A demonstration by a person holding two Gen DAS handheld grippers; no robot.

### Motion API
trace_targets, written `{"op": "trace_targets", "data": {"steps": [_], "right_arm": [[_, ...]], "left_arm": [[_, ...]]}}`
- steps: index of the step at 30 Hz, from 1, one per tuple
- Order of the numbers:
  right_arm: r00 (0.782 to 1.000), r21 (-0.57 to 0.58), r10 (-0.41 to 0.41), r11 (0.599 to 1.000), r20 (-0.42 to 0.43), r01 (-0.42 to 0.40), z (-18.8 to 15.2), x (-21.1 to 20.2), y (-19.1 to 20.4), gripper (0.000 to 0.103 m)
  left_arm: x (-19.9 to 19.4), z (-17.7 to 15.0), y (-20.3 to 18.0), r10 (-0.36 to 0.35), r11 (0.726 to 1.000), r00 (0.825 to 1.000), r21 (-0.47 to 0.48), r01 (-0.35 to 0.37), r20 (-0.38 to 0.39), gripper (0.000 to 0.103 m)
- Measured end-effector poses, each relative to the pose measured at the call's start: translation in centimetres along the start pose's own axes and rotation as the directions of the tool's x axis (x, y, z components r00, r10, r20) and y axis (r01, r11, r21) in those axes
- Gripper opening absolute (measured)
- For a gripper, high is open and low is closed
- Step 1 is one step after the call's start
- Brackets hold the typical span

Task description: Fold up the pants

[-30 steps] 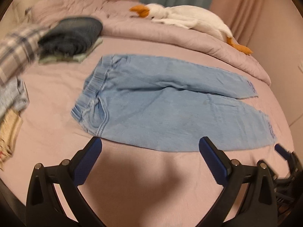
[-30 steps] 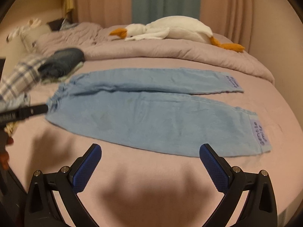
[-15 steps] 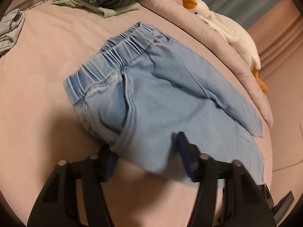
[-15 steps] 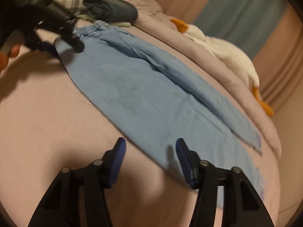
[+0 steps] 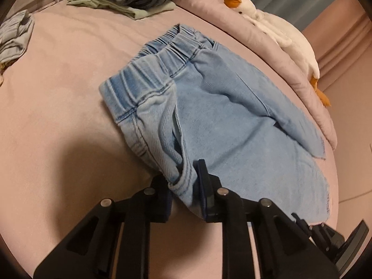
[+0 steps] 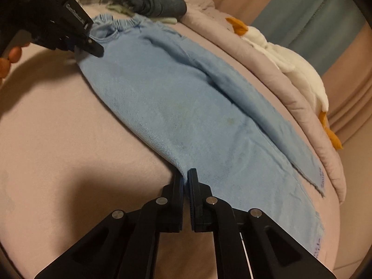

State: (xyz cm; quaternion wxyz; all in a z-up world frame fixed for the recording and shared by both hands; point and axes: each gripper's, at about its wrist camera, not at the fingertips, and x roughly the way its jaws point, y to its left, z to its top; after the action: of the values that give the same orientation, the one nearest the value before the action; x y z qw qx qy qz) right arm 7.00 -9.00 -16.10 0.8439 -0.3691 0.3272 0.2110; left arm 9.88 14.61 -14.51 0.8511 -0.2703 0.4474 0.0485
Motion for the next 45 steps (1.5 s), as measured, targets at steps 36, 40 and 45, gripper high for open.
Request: {"op": "trace_targets", "data": {"steps": [36,40,45], "right_arm": [[0.969,0.527,0.239,0.832,-0.059,-0.173,-3.0,1.0,-9.5,0.046],[0.960,0.529,0.272,0.807,0.064,-0.264,-1.8,0.6,-11.8,0.046],[0.965,0.482,0.242,0.837,0.097,-0.259,2.2,3.3,-13.4,0.046]], "left_arm": [[-0.5,-2.8,-4.5,0.087,0.855,0.995,0.508,-0.100,0.050,0.060],[-1.7,1.4,-4.9,0.020,0.885,0.997,0.464,-0.050,0.069,0.073],[0.6,7.9,-6.1,0.085,0.864,0.986,0.481,-0.146,0.147,0.077]]}}
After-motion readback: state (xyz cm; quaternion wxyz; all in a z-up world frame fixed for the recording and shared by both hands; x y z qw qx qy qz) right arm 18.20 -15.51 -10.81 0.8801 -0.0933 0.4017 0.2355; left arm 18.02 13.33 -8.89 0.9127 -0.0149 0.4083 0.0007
